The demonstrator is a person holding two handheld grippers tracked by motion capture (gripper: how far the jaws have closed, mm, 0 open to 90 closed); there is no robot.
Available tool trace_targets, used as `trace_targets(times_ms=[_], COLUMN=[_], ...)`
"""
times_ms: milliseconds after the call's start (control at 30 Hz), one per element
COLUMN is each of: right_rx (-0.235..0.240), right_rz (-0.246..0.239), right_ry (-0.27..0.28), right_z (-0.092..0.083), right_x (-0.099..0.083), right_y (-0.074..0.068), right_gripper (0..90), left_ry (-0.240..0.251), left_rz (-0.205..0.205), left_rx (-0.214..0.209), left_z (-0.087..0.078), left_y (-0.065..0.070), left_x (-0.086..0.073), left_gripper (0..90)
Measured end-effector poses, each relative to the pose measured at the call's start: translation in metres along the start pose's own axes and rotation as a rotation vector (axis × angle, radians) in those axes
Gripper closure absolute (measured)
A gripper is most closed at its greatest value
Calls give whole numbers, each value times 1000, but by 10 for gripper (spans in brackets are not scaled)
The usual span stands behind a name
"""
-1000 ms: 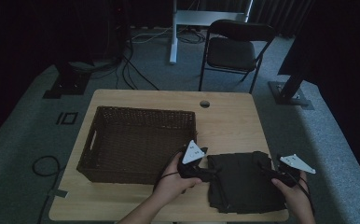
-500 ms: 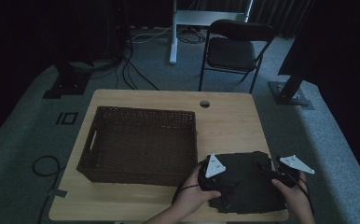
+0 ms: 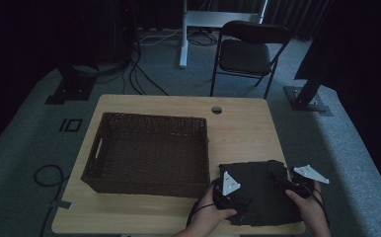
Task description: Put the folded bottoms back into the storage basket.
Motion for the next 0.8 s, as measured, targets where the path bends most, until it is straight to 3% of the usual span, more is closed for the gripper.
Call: trace_targets(times_ms=[167, 400, 533, 567, 633, 733, 800], right_rx=[-8, -9, -11, -11, -11, -9, -1], right_rz=[-11, -6, -5, -4, -8, -7, 2], right_ry=[-24, -31, -35, -36, -38, -41, -52], right_z=[4, 6, 7, 7, 7, 8, 9], right_x=[-6, -9, -11, -11, -11, -12, -13], right_y=[0, 0, 1, 1, 1, 1, 1], right_gripper=[169, 167, 163, 163, 161, 153, 142], left_ry=[15, 66, 35, 20, -2, -36, -66], left_rz=[21, -5, -21, -49, -94, -104, -133], left_rx=[43, 85, 104, 94, 91, 84, 69], left_z=[3, 1, 5, 7, 8, 9, 11], left_y=[1, 5, 8, 8, 7, 6, 4], left_x=[-9, -15, -34, -38, -40, -41, -42], left_gripper=[187, 162, 150, 150, 151, 152, 149])
Point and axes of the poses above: each handheld gripper's, and its own axes: z roughly forward along the jaws, x roughly out of its top, y roughly to its right, the point moved 5 cm from there along z, roughly forward along the jaws
